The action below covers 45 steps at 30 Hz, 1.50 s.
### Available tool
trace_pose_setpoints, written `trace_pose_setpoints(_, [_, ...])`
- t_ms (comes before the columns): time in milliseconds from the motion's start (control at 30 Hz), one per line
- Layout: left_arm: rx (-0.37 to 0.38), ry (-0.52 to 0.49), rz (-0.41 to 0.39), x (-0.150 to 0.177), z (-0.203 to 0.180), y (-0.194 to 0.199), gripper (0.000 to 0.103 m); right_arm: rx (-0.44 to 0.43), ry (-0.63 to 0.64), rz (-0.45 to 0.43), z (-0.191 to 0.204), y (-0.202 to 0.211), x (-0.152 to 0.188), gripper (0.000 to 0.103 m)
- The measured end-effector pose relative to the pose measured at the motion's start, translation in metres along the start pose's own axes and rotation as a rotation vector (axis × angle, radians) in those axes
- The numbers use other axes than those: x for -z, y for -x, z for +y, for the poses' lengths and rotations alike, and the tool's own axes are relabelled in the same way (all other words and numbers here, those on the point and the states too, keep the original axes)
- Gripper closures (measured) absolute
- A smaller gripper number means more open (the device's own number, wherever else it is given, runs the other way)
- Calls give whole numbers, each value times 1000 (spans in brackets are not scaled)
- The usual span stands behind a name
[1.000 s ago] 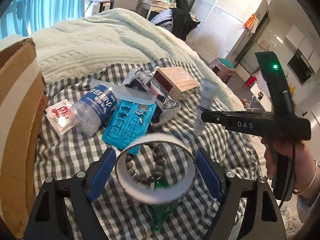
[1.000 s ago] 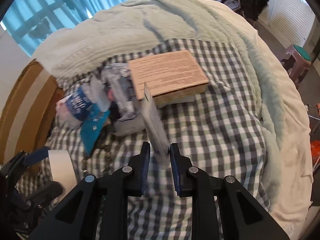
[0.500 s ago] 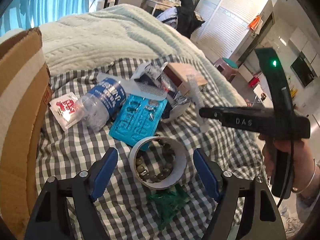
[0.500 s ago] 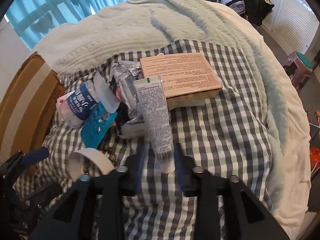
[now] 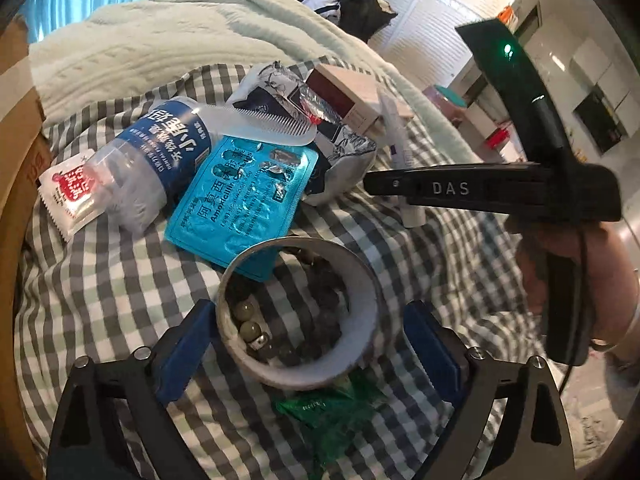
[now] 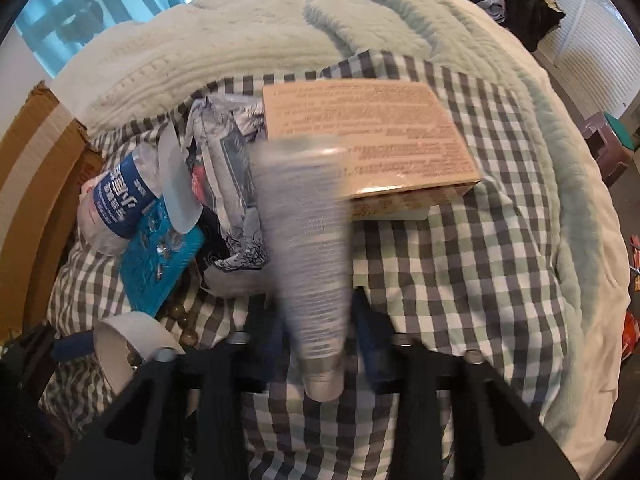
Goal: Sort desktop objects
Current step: 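Grasp the tape roll with the left gripper while the right grasps the white tube, then lift the tape roll and white tube over the cardboard box with both grippers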
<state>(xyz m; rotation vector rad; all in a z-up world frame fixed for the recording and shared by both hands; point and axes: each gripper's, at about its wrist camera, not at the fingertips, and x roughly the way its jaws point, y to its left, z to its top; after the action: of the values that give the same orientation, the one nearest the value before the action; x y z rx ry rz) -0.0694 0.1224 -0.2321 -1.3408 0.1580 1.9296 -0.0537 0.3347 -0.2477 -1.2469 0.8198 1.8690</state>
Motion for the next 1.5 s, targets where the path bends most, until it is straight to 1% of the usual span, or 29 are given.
trace_pose_setpoints(100, [-6,-7,22,1,-2,-10,7,-4,3,-2,-1,3,0,79])
trace_pose_setpoints(233, [-51,-44,22,7,-6,-17,7,-5,2,-6,-2,7,2,79])
trace_pose_setpoints(300, [-74,-81,14,9,-11,-15,13,-5,2,-13,-2,12,5,79])
trace_pose_setpoints(333, [-78,-94,12,9,-13,-13,13,-9,3,-16,-2,14,5,79])
trace_pose_setpoints(400, [-61,-95,6,8,-14,-7,13,-12,7,-25,-1,21,7,79])
trace_pose_setpoints(500, [-44,-66,-29,3,-12,10,13,-32,13,-60,5,41,6,79])
trace_pose_setpoints(633, [-43,-31,-85,-8,-6,38,13,-58,30,-114,21,73,1,79])
trace_pose_setpoints(733, [-43,18,-141,-24,4,68,13,-95,42,-150,36,100,-6,80])
trace_pose_setpoints(833, [-68,56,-202,-41,18,102,13,-132,73,-179,56,128,-17,80])
trace_pose_setpoints(967, [-149,85,-276,-56,29,154,13,-167,113,-231,84,163,-33,79])
trace_pose_setpoints(1033, [-192,91,-312,-59,36,175,13,-204,137,-264,102,182,-40,79])
trace_pose_setpoints(1100, [-241,116,-348,-60,50,196,13,-226,168,-277,120,192,-44,79])
trace_pose_setpoints(1167, [-275,173,-372,-61,72,214,13,-254,201,-286,142,197,-49,79])
trace_pose_setpoints(1267, [-324,278,-407,-56,111,236,13,-308,252,-275,174,198,-53,79])
trace_pose_setpoints(1333, [-365,330,-420,-50,134,245,13,-338,289,-262,196,194,-55,79])
trace_pose_setpoints(1400, [-416,384,-421,-43,160,251,13,-357,330,-257,219,190,-56,79])
trace_pose_setpoints(1500, [-460,436,-401,-30,188,253,13,-374,384,-242,250,178,-60,79])
